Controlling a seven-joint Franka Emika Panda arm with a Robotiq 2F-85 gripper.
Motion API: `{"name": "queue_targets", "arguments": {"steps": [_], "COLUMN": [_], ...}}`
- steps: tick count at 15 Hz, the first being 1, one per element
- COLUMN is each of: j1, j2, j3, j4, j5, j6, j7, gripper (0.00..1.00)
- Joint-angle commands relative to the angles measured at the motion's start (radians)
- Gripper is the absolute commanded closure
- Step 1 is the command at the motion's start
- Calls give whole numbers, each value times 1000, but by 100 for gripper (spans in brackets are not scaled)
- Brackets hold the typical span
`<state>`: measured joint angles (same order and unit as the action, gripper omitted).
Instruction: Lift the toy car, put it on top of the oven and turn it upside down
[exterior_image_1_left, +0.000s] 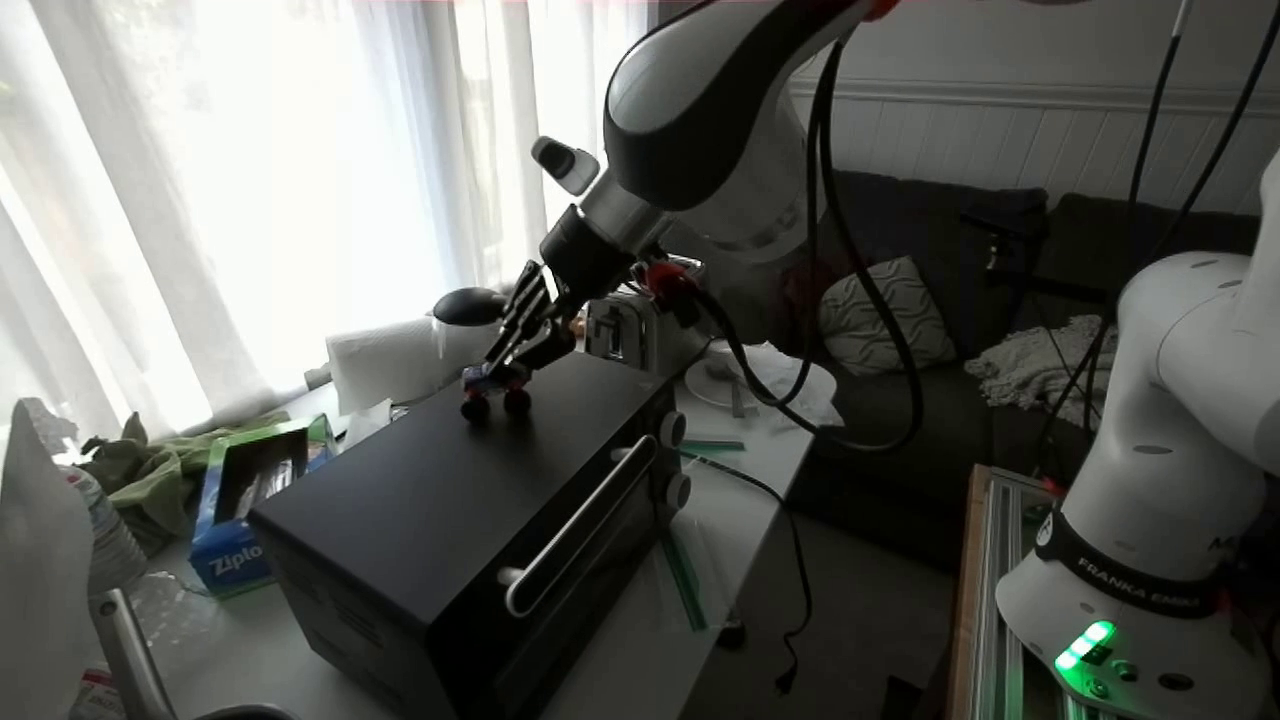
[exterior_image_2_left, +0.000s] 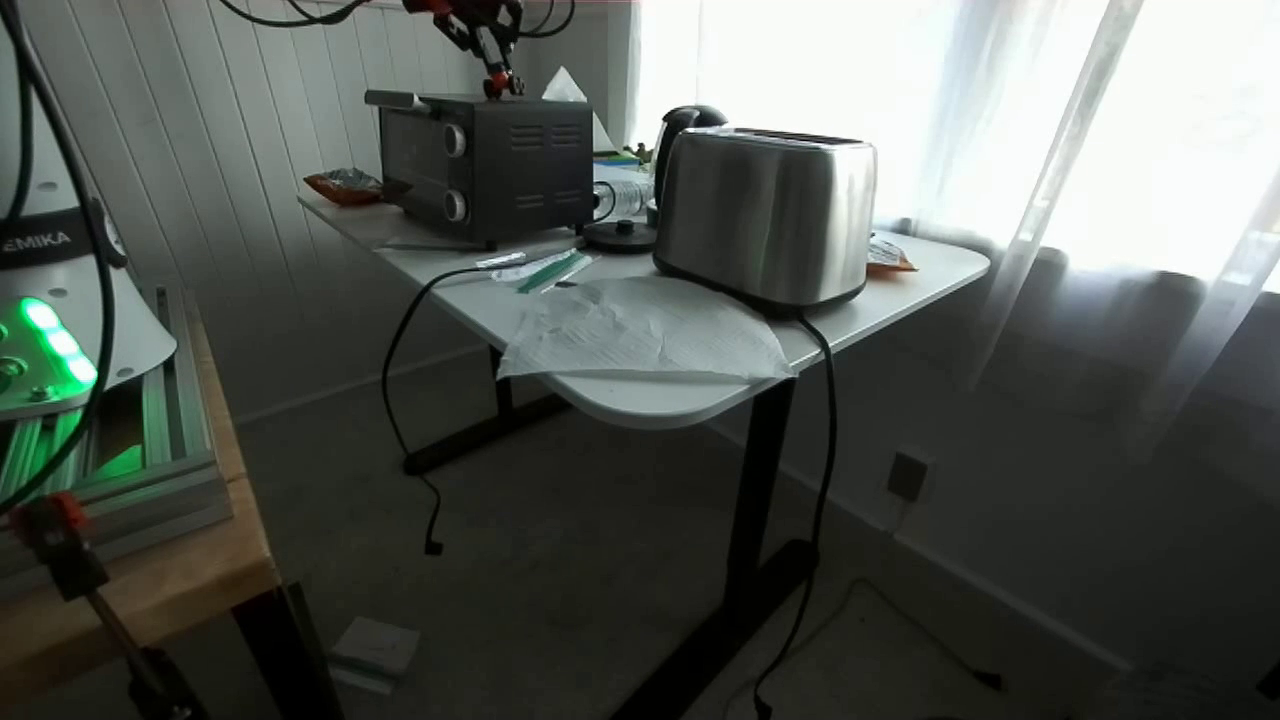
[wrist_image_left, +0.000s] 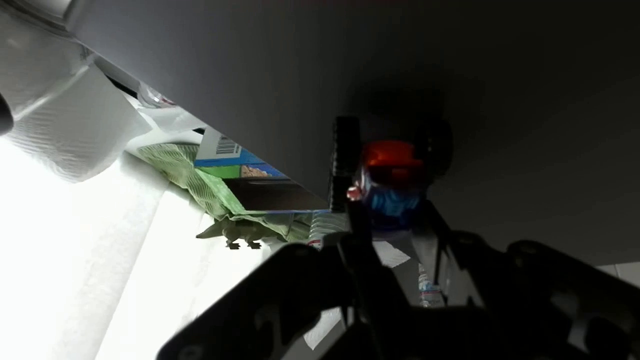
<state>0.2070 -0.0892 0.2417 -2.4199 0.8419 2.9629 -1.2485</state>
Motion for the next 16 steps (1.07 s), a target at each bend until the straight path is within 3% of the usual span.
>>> {"name": "queue_targets", "arguments": {"steps": [1, 2, 4, 7, 9, 16], "j1": [-41, -48, -38, -23, -14, -20], "j2": [-62, -71, -81, -89, -85, -34], "j3": [-29, -37, -72, -104, -129, -189], "j4": [-40, -24, 8, 50, 81, 156], "j5": [-275, -351, -451, -510, -488, -418], "j6": [-98, -133, -212, -301, -348, -524], "j7": [195, 259, 340, 393, 375, 323], "gripper": [47, 46, 33, 13, 1, 0]}}
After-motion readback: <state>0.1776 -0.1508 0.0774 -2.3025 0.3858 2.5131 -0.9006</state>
